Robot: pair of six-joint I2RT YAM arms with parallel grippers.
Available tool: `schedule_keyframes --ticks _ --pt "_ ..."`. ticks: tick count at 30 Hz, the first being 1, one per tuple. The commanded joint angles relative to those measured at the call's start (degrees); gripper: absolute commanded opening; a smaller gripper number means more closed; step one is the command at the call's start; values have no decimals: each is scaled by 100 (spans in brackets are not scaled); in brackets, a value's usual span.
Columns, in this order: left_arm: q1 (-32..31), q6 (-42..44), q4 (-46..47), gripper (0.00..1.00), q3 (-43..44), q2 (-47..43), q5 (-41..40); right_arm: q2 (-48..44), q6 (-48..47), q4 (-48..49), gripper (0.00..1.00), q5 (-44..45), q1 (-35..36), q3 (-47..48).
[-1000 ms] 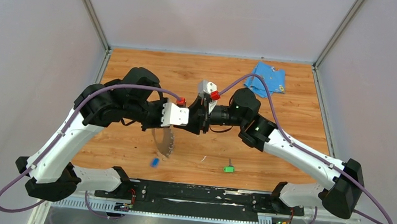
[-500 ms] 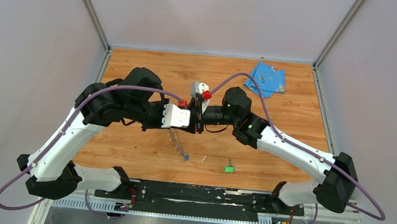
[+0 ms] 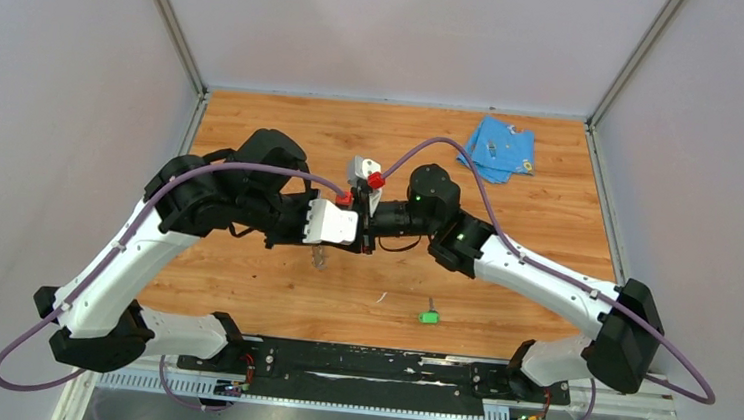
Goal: Put the keys on the keyring
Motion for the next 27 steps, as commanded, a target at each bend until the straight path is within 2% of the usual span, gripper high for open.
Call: schedule_keyframes --ticks 1,3,5,12,13,15,17,18,19,23,27 --pt "-66 -23 -58 0 161 15 -64 101 -98 -217 16 30 135 291" --pt "-66 -20 -58 0 152 -3 -60 78 -129 -222 14 104 143 283" --pt "-66 -20 -58 0 144 -12 -60 33 -148 -176 2 221 153 244" --pt "-69 -59 -42 0 170 -39 118 -384 -69 482 0 880 160 -374" --pt "-67 -79 -38 4 200 -26 145 -460 -23 651 0 952 158 -509" --pt "-66 -132 -48 26 268 1 204 -562 146 1052 0 1056 158 -759" --pt "-66 -170 -47 57 319 -28 343 -619 354 1488 0 1112 162 -999" --pt "-66 -175 -49 65 333 -48 414 -654 436 1670 0 1141 162 -1113" --pt "-66 -175 -47 68 348 -78 390 -708 505 1884 0 1152 162 -1208" --pt "-60 -153 -47 68 283 -200 150 -811 685 2244 0 1113 162 -1437" --pt "-49 -79 -40 60 -135 -414 182 -824 910 2628 0 1014 162 -1546"
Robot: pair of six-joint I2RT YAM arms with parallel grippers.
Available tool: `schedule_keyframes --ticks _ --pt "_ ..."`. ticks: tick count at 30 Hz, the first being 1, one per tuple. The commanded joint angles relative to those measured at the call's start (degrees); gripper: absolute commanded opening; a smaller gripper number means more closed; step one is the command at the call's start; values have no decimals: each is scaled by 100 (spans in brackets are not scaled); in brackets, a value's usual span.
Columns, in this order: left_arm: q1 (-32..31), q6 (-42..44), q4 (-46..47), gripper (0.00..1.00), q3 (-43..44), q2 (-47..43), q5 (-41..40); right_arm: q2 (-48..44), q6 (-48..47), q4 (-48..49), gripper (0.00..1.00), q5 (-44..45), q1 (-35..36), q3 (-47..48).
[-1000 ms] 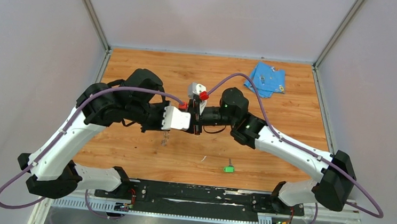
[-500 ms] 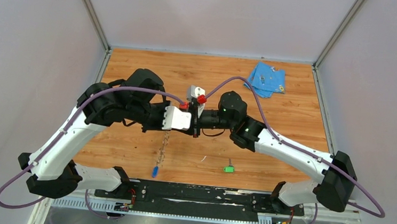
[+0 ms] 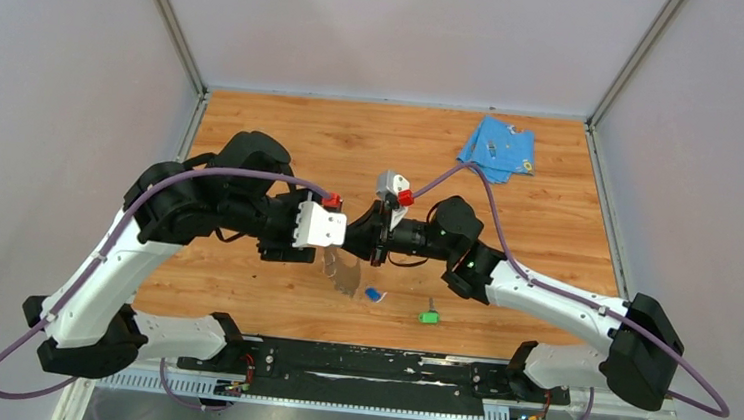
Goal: Put the keys on the keyring
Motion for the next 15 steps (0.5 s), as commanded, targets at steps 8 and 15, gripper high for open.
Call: schedule_keyframes --ticks 8,15 --pt "471 -147 320 54 -510 -375 872 -234 555 1298 0 -249 19 -220" --pt "960 -805 1444 65 -1203 -1147 1837 -512 733 1711 0 -203 11 -459"
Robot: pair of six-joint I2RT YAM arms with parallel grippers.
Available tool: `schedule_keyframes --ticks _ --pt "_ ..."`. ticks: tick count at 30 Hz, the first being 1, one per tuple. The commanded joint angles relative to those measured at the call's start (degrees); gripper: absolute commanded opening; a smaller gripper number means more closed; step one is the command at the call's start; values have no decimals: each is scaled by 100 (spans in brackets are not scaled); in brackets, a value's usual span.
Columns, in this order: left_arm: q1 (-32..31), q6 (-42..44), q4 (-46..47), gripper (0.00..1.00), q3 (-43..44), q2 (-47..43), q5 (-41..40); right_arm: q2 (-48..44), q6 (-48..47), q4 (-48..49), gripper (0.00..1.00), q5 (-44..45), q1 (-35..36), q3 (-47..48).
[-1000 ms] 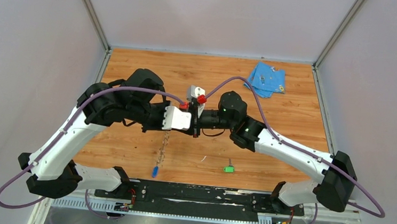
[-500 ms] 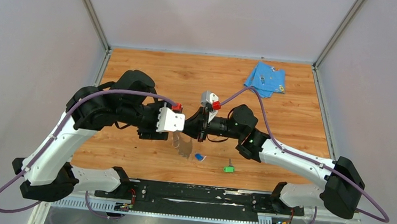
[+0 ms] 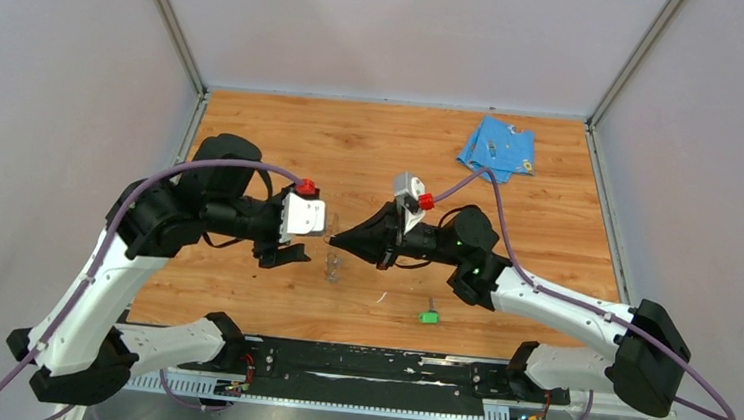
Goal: Put the keys on the keyring
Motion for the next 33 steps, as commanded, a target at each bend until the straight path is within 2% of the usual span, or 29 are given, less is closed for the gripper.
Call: schedule_keyframes --ticks 1,7,10,15,18,22,28,33 --pt "199 -654 954 63 -481 -624 853 -338 181 713 0 -52 11 -159" --pt "269 -1386 1844 41 -1058 -994 1155 -459 346 996 0 -293 11 -210" --pt "318 -1907 2333 39 -1230 -1064 1364 -469 459 1166 0 -397 11 -208" --pt "479 -2571 3008 46 -1390 -1124 1729 -585 495 1200 0 -421 16 -219" --pt "502 -2686 3151 47 -1502 -1154 1862 -610 500 1210 0 -461 11 -202" --pt "511 -2810 3211 41 -1489 -1093 2108 -594 538 1262 0 -489 11 -195" --pt "511 -2830 3216 23 -1616 -1112 2162 -599 548 1289 0 -478 11 -207" --pt "515 -2959 3218 23 -1766 -1189 2239 -645 526 1284 0 -454 11 -222"
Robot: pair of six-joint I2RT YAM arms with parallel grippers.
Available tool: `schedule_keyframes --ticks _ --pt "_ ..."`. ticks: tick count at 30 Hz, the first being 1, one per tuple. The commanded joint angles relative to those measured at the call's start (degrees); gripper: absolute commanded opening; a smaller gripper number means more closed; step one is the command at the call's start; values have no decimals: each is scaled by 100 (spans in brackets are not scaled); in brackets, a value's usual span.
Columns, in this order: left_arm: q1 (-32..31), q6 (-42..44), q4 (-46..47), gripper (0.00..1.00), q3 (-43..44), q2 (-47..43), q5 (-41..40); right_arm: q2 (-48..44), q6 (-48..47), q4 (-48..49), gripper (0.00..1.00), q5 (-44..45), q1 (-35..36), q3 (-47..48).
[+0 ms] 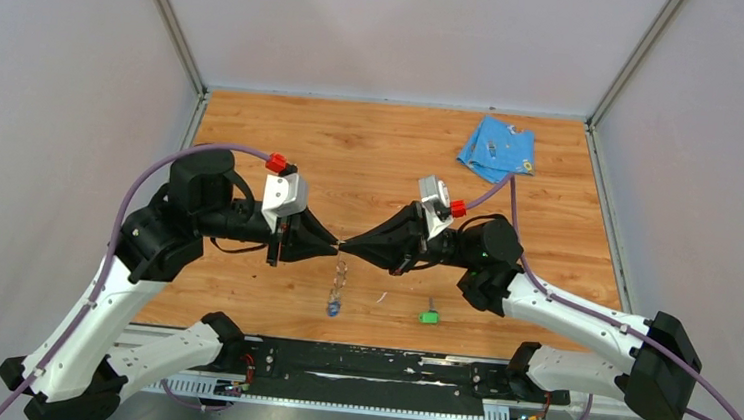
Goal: Put the keys on the keyring
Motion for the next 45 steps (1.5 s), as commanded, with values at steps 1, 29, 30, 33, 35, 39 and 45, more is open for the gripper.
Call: schedule_keyframes --ticks 1,29,30,33,35,39,45 --pt "56 -189 80 23 -111 -71 160 -143 23 387 0 -37 11 -20" --pt "117 -997 567 25 -173 -105 177 30 -32 224 0 -255 29 116" --pt "112 -1020 582 28 -205 -116 170 21 -27 229 0 -245 29 116" --pt "118 -1007 601 25 -307 -160 198 7 -17 259 0 -204 37 116" --pt "121 -1022 585 20 -416 -223 149 -26 -26 285 0 -151 38 91" --pt "166 -1047 465 38 -540 -355 -221 -134 -104 214 0 -59 36 39" --pt "202 -1189 412 81 -460 -435 -302 -174 -82 221 0 -9 29 43"
